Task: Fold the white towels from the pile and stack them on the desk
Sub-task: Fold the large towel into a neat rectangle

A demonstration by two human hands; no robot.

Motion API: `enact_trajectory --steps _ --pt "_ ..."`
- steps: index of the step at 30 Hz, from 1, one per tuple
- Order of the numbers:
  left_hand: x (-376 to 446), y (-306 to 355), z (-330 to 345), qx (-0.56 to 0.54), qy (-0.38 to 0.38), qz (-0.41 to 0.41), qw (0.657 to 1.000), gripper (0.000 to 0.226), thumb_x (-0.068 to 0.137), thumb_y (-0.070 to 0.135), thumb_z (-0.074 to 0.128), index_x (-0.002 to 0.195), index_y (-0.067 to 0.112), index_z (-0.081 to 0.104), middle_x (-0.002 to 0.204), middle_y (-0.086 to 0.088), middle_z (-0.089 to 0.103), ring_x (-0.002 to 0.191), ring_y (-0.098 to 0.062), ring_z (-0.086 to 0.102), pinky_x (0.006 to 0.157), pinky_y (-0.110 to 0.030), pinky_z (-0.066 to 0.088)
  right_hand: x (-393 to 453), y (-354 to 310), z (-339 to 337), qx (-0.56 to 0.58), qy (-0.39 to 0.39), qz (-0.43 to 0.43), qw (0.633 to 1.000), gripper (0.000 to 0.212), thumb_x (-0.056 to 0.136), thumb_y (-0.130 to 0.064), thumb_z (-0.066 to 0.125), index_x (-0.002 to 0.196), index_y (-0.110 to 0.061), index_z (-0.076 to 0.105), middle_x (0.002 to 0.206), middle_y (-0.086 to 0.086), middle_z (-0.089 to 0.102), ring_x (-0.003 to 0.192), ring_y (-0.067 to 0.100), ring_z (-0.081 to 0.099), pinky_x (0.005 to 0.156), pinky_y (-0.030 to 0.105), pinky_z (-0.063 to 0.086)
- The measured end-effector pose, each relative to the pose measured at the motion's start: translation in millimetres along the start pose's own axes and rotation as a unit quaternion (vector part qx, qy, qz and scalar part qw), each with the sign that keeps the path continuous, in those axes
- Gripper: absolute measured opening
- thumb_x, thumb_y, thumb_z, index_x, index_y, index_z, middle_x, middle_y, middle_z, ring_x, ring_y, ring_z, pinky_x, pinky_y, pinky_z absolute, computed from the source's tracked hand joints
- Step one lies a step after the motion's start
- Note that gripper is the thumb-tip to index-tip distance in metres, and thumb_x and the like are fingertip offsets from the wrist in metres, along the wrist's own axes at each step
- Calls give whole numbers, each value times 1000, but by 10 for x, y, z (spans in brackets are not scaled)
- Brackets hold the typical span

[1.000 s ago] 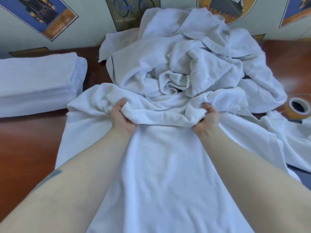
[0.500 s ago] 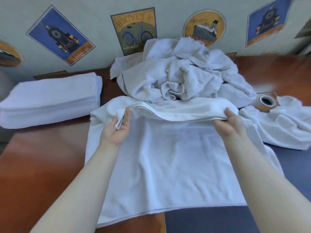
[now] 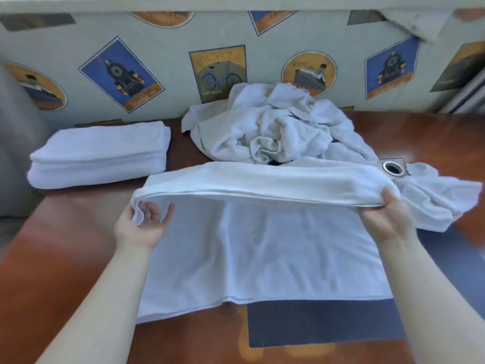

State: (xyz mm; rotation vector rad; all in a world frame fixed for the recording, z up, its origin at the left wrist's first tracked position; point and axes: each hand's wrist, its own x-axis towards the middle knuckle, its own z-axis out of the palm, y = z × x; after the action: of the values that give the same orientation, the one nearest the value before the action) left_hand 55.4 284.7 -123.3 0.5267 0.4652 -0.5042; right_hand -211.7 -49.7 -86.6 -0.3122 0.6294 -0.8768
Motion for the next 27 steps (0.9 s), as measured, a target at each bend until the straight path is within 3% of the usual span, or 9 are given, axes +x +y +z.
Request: enact_trajectory --steps 2,4,7,10,15,20,23,25,27 --pt "-150 -181 -335 -51 30 -8 998 37 70 21 53 106 21 66 83 2 68 84 -15 66 101 -43 43 -67 50 -351 12 47 43 998 40 106 -14 28 140 -1 45 136 14 57 128 26 53 105 37 43" --pt "-255 -373 -548 -84 64 -13 994 28 83 27 55 106 16 65 99 -5 70 109 -23 62 97 -36 45 -77 167 -587 21 90 80 992 41 106 -13 29 143 -4 44 141 13 53 132 28 49 109 39 38" --pt "-361 -697 -742 -86 78 5 993 46 89 51 57 115 15 68 113 -8 70 111 -29 63 93 -40 48 -57 324 -833 14 151 122 981 38 105 -14 35 140 -5 48 139 12 56 129 28 51 109 40 39" --pt "-354 -928 -724 44 88 -9 995 37 95 42 57 117 15 66 128 -7 65 106 -26 66 85 -43 51 -46 356 -923 -24 171 129 976 37 103 -17 43 138 -7 50 135 11 59 123 28 56 107 39 42" --pt "-200 -993 -582 104 119 -43 987 38 104 30 43 136 10 53 141 -8 54 130 -28 50 110 -49 37 107 134 -1005 -31 128 78 988 37 104 -13 36 138 -19 51 138 7 56 124 28 55 108 43 40" --pt "-334 -775 -468 98 71 44 992 33 103 24 46 132 11 57 129 -4 64 121 -21 60 95 -36 51 2 -119 -857 -66 26 36 997 42 106 -20 29 144 -13 44 140 7 56 126 24 56 107 39 42" --pt "-553 -664 -538 134 42 73 987 32 103 26 45 103 14 75 104 -3 75 96 -21 72 78 -33 60 -156 -337 -877 -78 -26 16 997 44 106 -24 28 145 -11 42 139 7 57 127 23 55 107 38 44" --pt "-676 -677 -651 143 37 84 985 40 103 26 45 90 17 81 102 -3 76 90 -20 74 76 -36 60 -257 -415 -975 -84 -30 9 996 44 106 -24 28 146 -13 42 138 7 58 125 22 58 104 37 47" --pt "-781 -775 -841 133 50 70 987 31 103 26 45 108 15 74 101 -2 76 88 -19 74 71 -35 61 -349 -367 -1163 -97 16 13 995 43 106 -23 29 145 -14 43 133 6 62 120 22 61 100 37 50"
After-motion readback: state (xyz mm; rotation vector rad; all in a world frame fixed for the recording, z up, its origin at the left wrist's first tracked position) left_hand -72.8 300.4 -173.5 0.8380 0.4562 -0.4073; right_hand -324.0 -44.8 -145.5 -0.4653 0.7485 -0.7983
